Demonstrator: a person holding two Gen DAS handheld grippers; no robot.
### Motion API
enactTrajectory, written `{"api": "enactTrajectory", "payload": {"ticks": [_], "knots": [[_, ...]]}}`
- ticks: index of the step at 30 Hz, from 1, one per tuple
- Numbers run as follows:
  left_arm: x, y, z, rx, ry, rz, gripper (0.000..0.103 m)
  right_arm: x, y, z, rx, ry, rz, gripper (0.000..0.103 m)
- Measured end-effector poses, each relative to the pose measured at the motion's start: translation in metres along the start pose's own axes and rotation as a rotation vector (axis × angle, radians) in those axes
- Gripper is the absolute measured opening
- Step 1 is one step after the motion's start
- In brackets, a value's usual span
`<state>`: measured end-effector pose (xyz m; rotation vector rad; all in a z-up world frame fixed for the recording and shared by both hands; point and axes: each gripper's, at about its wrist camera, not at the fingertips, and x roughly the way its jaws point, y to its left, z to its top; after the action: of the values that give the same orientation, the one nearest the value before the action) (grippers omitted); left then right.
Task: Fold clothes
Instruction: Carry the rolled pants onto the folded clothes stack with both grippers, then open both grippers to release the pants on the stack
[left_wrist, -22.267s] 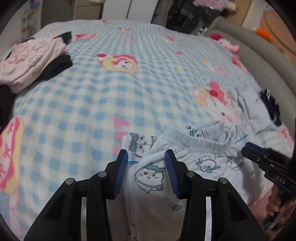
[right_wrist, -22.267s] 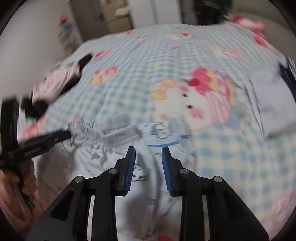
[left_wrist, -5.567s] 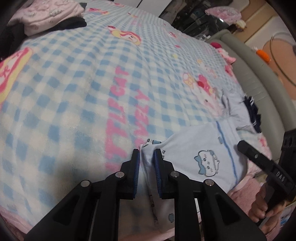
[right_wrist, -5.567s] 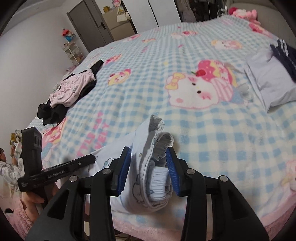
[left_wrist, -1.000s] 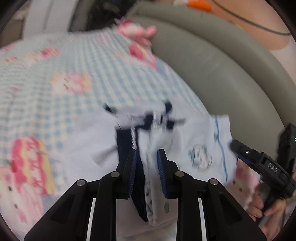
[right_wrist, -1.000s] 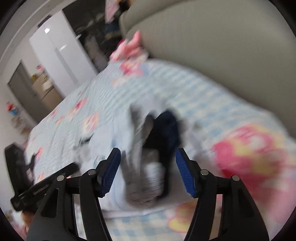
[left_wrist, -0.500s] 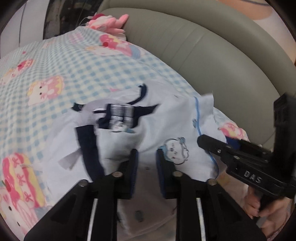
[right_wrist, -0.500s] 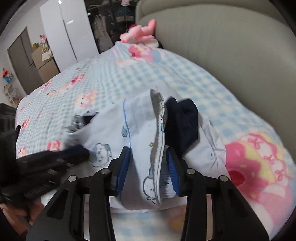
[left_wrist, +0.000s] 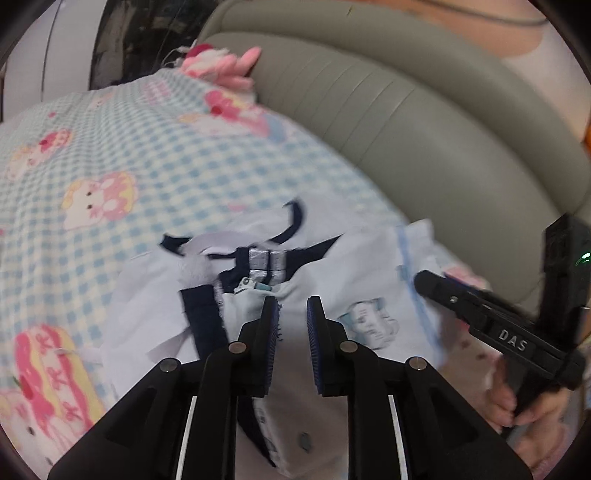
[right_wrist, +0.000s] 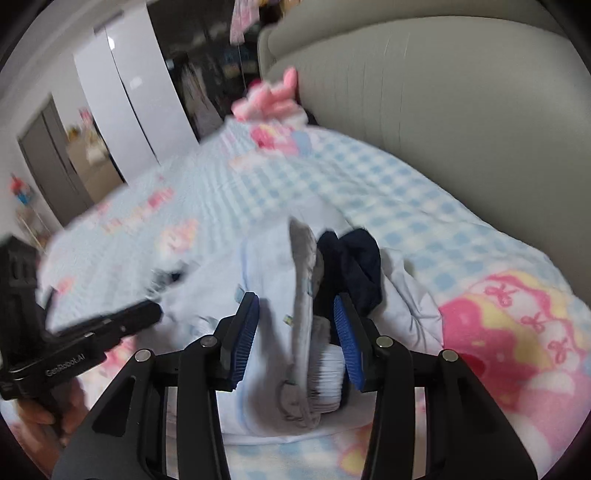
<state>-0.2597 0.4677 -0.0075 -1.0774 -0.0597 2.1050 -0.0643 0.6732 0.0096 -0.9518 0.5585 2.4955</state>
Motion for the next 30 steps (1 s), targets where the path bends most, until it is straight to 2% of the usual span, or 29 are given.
{"api": "enactTrajectory", "payload": {"ticks": [2,4,7,9,10,11,12,14,17,23,30], "knots": [[0.007,0.008,0.004,-0.034,0.022,0.002,0.015,0.012,-0.007,-0.002,0.037,0.051,-0.014,0.043],[0.003,0.010,0.006,-0.048,0.027,-0.007,0.013,0.013,-0.023,-0.003,0.125,0.054,0.004,0.044],[-0.009,0.008,0.008,-0.035,0.001,-0.036,0.019,-0.003,-0.021,-0.003,0.123,0.018,0.021,0.044],[-0.021,0.011,0.008,-0.045,-0.034,-0.038,0.033,-0.018,-0.014,-0.002,0.106,-0.008,0.016,0.044],[-0.027,0.015,0.008,-0.060,-0.055,-0.028,0.045,-0.025,-0.010,-0.002,0.097,-0.021,0.013,0.044],[-0.033,0.022,0.010,-0.076,-0.062,-0.005,0.048,-0.033,-0.006,0.000,0.104,-0.034,0.030,0.046],[-0.039,0.028,0.011,-0.092,-0.069,0.018,0.048,-0.034,-0.003,0.003,0.112,-0.033,0.047,0.049],[-0.051,0.044,0.016,-0.122,-0.074,0.077,0.050,-0.038,0.010,0.007,0.110,-0.018,0.050,0.067],[-0.075,0.072,0.021,-0.161,-0.087,0.155,0.060,-0.039,0.046,0.010,0.048,0.002,0.033,0.080],[-0.139,0.135,0.018,-0.210,-0.151,0.283,0.074,-0.017,0.128,0.001,-0.021,0.083,0.046,0.093],[-0.208,0.203,0.006,-0.259,-0.179,0.421,0.078,0.015,0.233,-0.026,-0.107,0.145,0.091,0.094]]}}
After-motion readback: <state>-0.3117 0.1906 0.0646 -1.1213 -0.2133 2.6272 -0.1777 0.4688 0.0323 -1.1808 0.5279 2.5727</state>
